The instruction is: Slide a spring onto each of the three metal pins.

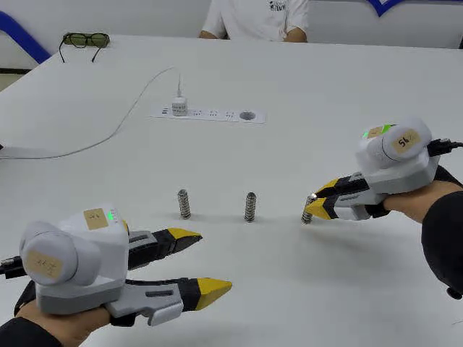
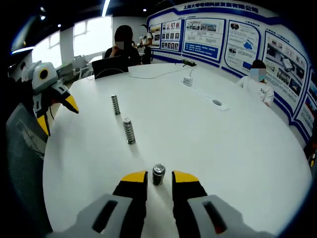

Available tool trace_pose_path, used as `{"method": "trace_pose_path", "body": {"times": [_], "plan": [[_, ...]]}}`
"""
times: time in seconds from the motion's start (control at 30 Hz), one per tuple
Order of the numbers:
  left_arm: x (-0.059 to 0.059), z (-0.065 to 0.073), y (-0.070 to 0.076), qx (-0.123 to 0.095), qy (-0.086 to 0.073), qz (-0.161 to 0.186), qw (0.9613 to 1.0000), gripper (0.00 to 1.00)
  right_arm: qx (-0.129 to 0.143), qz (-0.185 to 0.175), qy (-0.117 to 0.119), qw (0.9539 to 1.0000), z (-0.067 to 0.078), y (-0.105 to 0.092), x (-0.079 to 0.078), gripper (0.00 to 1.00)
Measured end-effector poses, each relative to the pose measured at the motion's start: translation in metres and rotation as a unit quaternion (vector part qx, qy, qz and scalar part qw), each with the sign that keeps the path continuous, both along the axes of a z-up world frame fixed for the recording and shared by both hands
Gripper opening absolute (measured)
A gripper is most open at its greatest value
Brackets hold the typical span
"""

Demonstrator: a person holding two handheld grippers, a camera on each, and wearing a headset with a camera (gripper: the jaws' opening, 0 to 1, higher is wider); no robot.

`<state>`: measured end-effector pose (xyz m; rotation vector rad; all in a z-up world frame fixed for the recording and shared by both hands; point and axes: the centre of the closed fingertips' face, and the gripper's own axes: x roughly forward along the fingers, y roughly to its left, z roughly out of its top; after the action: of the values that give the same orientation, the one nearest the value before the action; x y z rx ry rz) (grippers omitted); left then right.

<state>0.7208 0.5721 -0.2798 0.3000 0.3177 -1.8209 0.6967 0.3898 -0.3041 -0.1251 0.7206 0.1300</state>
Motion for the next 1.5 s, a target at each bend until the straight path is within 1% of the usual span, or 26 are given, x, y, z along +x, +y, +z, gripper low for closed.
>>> {"method": "trace_pose_path", "body": {"times": [0.13, 0.27, 0.4, 0.57, 0.8, 0.97, 1.13, 1.3, 1.5], "plan": [[0.003, 0.001, 0.001, -0.002, 0.001, 0.005, 1.0000, 0.51, -0.004, -0.001, 0.000, 1.0000, 0.000, 0.001, -0.007, 0.22], [0.007, 0.003, 0.001, -0.005, 0.002, 0.011, 0.9999, 0.52, -0.001, -0.002, -0.005, 1.0000, 0.002, 0.003, -0.013, 0.24], [0.012, 0.003, 0.002, -0.007, 0.002, 0.019, 0.9998, 0.54, 0.001, -0.004, -0.016, 0.9999, 0.007, 0.006, -0.019, 0.27], [0.021, 0.005, 0.004, -0.009, 0.000, 0.032, 0.9995, 0.56, 0.004, -0.004, -0.029, 0.9996, 0.013, 0.009, -0.025, 0.30], [0.037, 0.006, 0.010, -0.010, 0.000, 0.057, 0.9983, 0.59, 0.008, -0.003, -0.051, 0.9986, 0.022, 0.014, -0.032, 0.35], [0.046, 0.006, 0.013, -0.010, 0.001, 0.071, 0.9974, 0.61, 0.009, -0.002, -0.057, 0.9983, 0.022, 0.016, -0.035, 0.38], [0.052, 0.006, 0.016, -0.010, 0.001, 0.081, 0.9967, 0.63, 0.011, -0.003, -0.067, 0.9977, 0.026, 0.019, -0.036, 0.41], [0.059, 0.003, 0.019, -0.006, 0.002, 0.090, 0.9959, 0.65, 0.013, -0.005, -0.074, 0.9971, 0.029, 0.022, -0.039, 0.44], [0.063, 0.001, 0.021, -0.003, 0.005, 0.096, 0.9953, 0.66, 0.013, -0.008, -0.080, 0.9967, 0.031, 0.025, -0.045, 0.46]]}}
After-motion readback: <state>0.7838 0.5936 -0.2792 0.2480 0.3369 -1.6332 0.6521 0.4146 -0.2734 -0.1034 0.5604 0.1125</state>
